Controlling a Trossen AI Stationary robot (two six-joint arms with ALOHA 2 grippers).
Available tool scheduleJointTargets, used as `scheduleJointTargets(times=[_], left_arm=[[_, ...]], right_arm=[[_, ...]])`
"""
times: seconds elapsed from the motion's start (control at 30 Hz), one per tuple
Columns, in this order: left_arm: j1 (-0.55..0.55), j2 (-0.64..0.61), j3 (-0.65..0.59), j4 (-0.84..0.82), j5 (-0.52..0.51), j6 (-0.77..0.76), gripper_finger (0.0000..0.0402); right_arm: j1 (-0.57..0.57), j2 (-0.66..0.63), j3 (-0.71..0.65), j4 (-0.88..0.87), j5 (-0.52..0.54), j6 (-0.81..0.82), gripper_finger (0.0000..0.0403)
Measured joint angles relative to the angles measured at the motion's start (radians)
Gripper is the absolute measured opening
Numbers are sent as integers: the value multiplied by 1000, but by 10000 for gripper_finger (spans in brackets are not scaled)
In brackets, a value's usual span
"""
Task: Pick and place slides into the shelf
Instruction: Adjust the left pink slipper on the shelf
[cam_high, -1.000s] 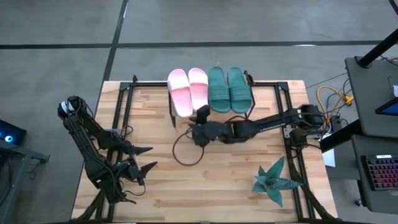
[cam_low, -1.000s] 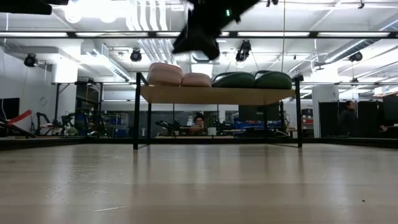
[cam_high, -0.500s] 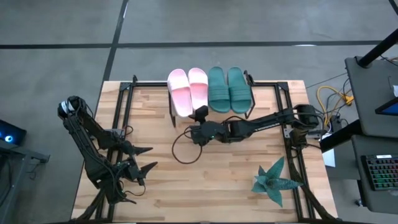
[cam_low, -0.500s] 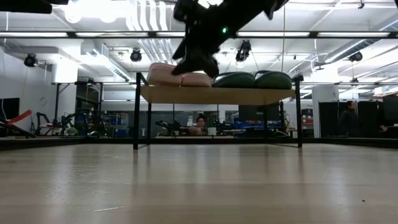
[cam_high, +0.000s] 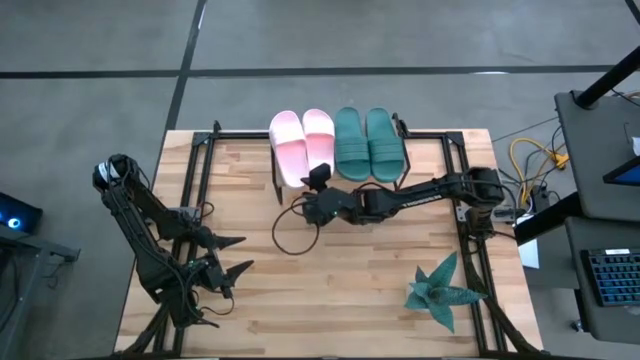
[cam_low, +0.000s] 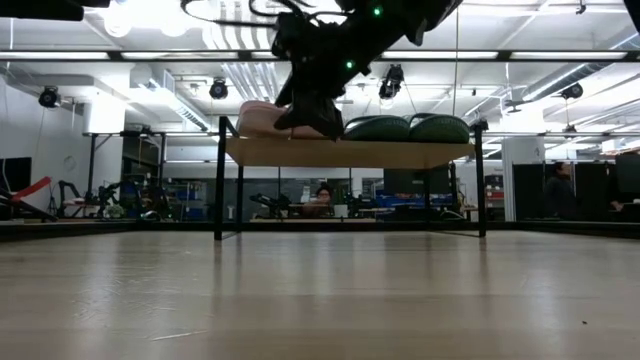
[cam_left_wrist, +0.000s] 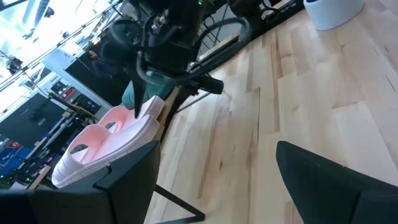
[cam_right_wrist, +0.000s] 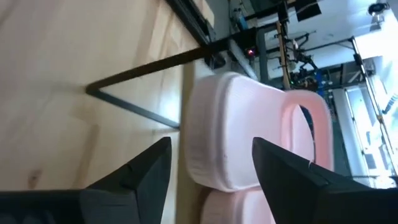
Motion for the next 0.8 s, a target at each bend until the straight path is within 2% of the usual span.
scheduleJointTargets(times=[0.27, 0.4, 0.5, 0.8], left_arm=[[0, 0, 0, 1, 0, 0, 303], [0, 0, 0, 3, 0, 0, 303], [0, 0, 0, 6, 0, 1, 303], [0, 0, 0, 10, 0, 1, 303]], right_arm=[[-10, 8, -1, 0, 0, 7, 214], [-11, 8, -1, 2, 44, 8, 200], [-11, 8, -2, 1, 49, 8, 169], [-10, 8, -2, 20, 47, 8, 41]])
